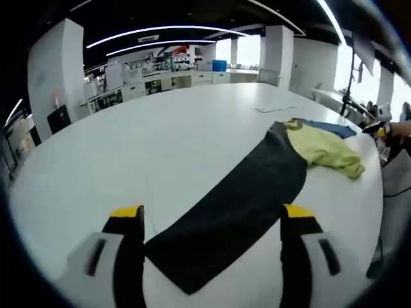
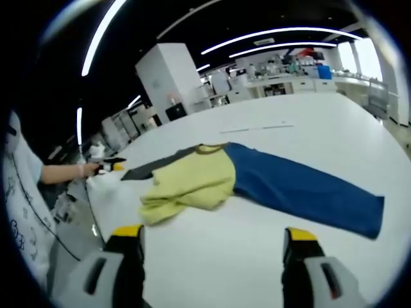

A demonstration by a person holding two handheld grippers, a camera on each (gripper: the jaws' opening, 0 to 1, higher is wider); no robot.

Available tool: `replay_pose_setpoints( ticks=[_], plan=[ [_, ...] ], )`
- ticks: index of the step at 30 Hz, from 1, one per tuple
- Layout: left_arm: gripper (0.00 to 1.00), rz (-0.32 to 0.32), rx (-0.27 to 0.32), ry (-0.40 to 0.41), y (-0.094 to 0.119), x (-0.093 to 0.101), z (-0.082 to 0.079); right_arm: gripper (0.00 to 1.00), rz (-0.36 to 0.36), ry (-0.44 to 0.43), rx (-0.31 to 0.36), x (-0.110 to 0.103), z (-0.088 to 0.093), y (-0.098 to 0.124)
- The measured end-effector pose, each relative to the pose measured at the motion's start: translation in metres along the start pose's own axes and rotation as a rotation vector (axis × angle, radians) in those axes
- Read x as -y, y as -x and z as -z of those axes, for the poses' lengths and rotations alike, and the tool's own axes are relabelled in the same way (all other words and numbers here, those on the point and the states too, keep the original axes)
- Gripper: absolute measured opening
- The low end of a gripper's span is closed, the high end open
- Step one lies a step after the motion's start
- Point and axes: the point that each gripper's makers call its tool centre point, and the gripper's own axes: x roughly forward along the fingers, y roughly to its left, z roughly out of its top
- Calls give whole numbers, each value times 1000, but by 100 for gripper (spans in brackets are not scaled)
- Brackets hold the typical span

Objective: Fold the garment on the visible template until the final outline fits inside the template.

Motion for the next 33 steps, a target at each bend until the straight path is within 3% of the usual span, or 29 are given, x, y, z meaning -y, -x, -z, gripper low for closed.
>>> replay_pose_setpoints(
  ticks=[2, 6, 12, 20, 28, 33],
  plan=[
    [99, 31, 6, -13, 1, 16, -7, 90, 0, 5, 3, -1, -1, 0],
    [99, 110, 11, -55, 3, 44, -18, 90, -4, 12, 9, -1, -4, 2],
    [98, 178, 27, -98, 8, 80, -35, 90, -4, 20, 15, -3, -6, 4],
    [94, 253, 72, -121, 12, 117, -43, 89, -8, 38, 16, -7, -6, 6],
    [92, 345, 113, -128, 14, 180, -55, 89, -28, 53, 25, -17, -9, 6],
    [90, 380, 110, -154, 14, 196, -56, 89, -46, 74, 19, -27, -7, 6]
  ],
)
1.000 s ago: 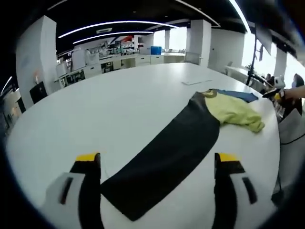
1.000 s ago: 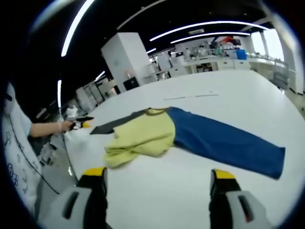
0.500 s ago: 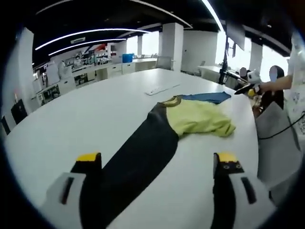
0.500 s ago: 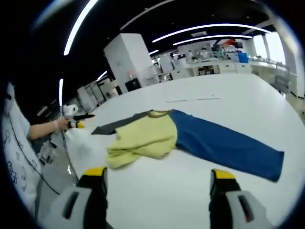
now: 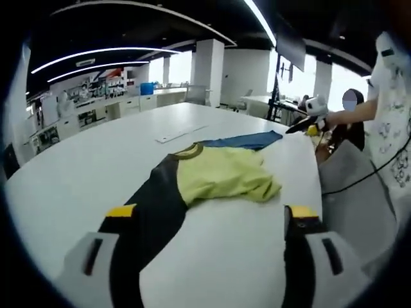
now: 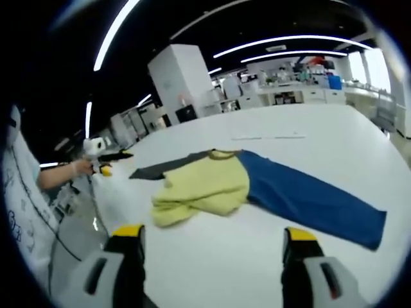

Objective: Fold the garment on the visible template until the final outline fits inside the template.

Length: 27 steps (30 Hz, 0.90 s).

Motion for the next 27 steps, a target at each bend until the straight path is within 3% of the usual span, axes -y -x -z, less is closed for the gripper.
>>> replay_pose_setpoints(
  ticks=[8, 17, 20, 27],
  plan=[
    [89, 44, 40, -6, -9, 38, -14, 89, -21, 5, 1, -8, 3, 3],
    [87, 76, 60, 10, -22, 65, -15, 88, -42, 61, -22, -13, -1, -2],
    [86, 70, 76, 22, -24, 68, -18, 84, -58, 92, -23, -14, -6, -9],
    [84, 76, 83, 32, -24, 85, -18, 74, -91, 284, -81, -26, -17, -32]
  ],
)
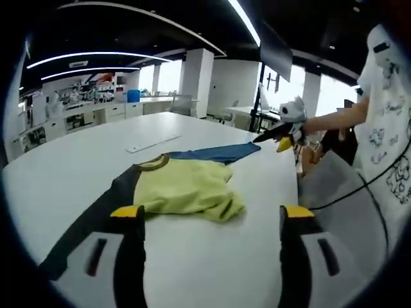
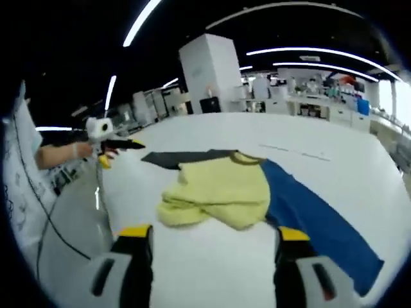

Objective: Fold the garment on the visible template until the final outline fits inside the template.

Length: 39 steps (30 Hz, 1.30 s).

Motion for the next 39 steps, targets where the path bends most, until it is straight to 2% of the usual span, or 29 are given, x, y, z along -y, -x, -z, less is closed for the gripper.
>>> replay_pose_setpoints(
  ticks=[1, 4, 6, 8, 11, 14, 15, 19, 22, 25, 30, 32, 35, 39],
  plan=[
    [84, -2, 2, 5, 0, 1, 1, 73, -12, 38, -15, -2, -2, -5],
    [83, -2, 6, 15, -1, 6, 4, 73, -41, 66, -28, -8, -7, -16],
    [83, 0, 1, 19, -1, 9, 7, 72, -63, 135, -64, -12, -6, -24],
    [82, -1, -4, 29, -1, 12, 11, 70, -84, 167, -89, -14, -6, -31],
    [79, -10, 10, 35, -2, 18, 12, 65, -101, 202, -118, -12, -6, -41],
    [81, -8, 14, 58, -3, 25, 13, 64, -106, 262, -162, -6, -3, -49],
    [81, -6, -1, 73, -4, 26, 16, 63, -108, 273, -176, -4, -2, -52],
    [81, -1, -27, 71, -3, 33, 26, 52, -105, 406, -278, 10, 9, -66],
    [79, -7, -21, 87, -2, 38, 27, 47, -66, 509, -335, 26, 14, -79],
    [77, -14, -17, 102, 0, 39, 30, 32, -54, 587, -375, 30, 18, -89],
    [76, -28, -17, 120, 2, 39, 36, 22, -51, 732, -419, 29, 26, -102],
    [76, -29, -19, 125, 3, 39, 37, 18, -46, 719, -418, 30, 29, -107],
    [76, -34, -21, 130, 5, 39, 38, 15, -33, 772, -434, 34, 32, -111],
    [75, -44, -19, 142, 8, 38, 40, 14, -50, 818, -448, 29, 38, -114]
  ],
)
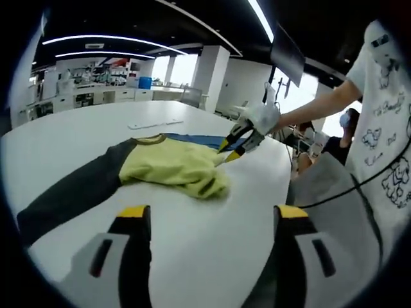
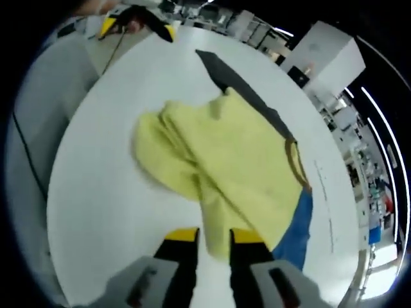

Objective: Fold the garment on the visible template until the final outline fits inside the template.

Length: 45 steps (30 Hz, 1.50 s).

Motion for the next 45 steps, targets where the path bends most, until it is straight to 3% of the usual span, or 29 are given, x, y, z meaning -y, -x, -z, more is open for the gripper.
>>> replay_pose_setpoints(
  ticks=[5, 9, 13, 21, 27, 30, 38, 45],
  plan=[
    [75, -1, 1, 19, 0, 1, 3, 13, 22, 33, -27, 3, 3, -10],
    [75, -1, -1, 21, -1, 3, 5, 5, 40, 85, -58, 5, 7, -12],
    [74, 3, -1, 31, -2, 4, 7, 0, 45, 56, -58, 6, 6, -9],
    [74, 4, -6, 35, -3, 3, 8, 0, 42, 48, -37, 13, 3, -4],
    [74, 11, -9, 40, -6, 4, 10, 0, 63, -17, 11, 47, -9, 10],
    [73, 11, -13, 49, -9, 4, 12, 0, 86, -101, 43, 69, -16, 10],
    [72, 20, -19, 62, -14, 5, 14, 0, 55, -167, 53, 99, -27, -3],
    [72, 19, -21, 70, -16, 0, 14, 0, 69, -198, 82, 115, -36, -5]
  ],
)
